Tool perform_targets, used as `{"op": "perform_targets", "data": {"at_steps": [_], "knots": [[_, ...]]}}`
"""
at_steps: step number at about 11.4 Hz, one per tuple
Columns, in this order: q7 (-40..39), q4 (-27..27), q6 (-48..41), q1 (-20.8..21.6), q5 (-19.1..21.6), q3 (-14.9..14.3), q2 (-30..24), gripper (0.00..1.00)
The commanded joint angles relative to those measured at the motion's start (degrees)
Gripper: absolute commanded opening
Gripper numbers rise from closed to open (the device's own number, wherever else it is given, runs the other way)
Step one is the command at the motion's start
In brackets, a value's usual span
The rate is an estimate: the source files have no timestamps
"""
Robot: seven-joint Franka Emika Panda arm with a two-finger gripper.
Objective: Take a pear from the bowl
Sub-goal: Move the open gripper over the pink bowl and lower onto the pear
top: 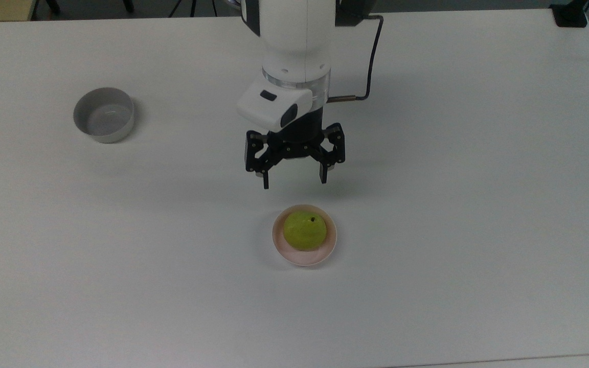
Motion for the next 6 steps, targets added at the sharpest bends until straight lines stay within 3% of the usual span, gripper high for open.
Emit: {"op": "perform_targets", "data": {"at_steps": [1, 6], "knots": [[0.38, 0.19, 2.68, 2.33, -5.31, -1.04, 4.4, 1.0], [5.3, 0.19, 9.88, 2.33, -8.22, -1.04, 8.62, 1.0]]}}
